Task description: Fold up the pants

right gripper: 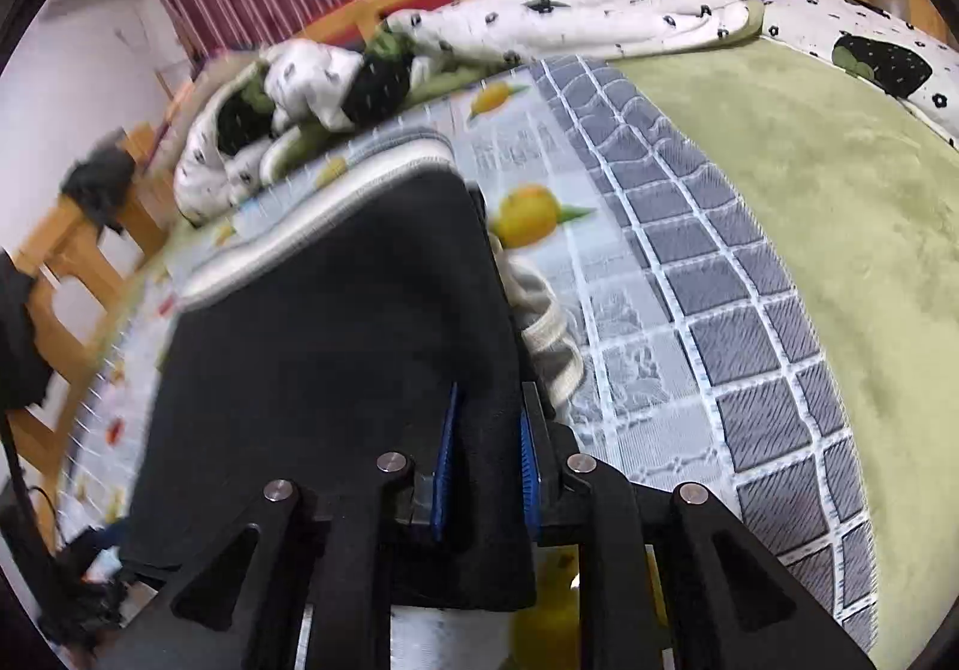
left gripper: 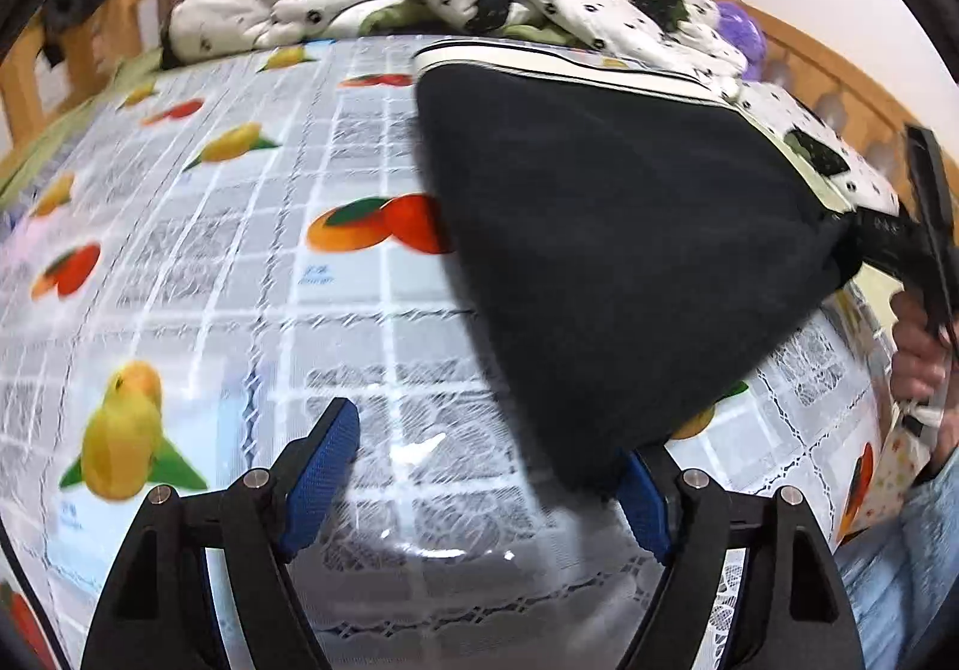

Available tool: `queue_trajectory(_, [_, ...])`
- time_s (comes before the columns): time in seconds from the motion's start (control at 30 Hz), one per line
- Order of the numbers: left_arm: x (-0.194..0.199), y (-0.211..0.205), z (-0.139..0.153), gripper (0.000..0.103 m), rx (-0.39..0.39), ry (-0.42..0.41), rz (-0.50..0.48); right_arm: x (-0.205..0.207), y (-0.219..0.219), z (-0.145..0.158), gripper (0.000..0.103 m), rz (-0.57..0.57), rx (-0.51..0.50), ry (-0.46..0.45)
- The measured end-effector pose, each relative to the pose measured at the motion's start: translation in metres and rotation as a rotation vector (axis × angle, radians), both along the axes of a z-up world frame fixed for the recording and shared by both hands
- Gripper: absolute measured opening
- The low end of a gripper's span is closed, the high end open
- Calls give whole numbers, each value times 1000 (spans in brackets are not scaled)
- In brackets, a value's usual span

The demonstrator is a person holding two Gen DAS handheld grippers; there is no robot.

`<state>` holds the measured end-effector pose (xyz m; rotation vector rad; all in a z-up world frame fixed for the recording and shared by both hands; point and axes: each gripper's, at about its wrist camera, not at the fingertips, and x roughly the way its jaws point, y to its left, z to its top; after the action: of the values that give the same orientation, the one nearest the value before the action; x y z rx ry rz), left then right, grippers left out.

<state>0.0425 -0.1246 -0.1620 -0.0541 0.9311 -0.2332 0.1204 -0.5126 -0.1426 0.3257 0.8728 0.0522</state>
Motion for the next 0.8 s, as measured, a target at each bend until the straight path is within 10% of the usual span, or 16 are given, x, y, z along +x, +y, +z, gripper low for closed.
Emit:
queue_trajectory(0.27, [-25, 18, 43, 77, -91, -95, -90, -2, -6, 43, 44, 36, -57, -62])
queue_trajectory(0.5, [65, 10, 11, 75, -239, 76, -48, 55, -3, 34, 53, 124, 16, 45])
queue_trajectory(0.7, [125, 6, -25, 50, -473, 199, -32, 86, -18, -18, 62, 136, 219, 187])
queue_trajectory(0.8, [143, 1, -25, 28, -468, 249, -20, 86, -16, -23, 46, 153, 287, 193])
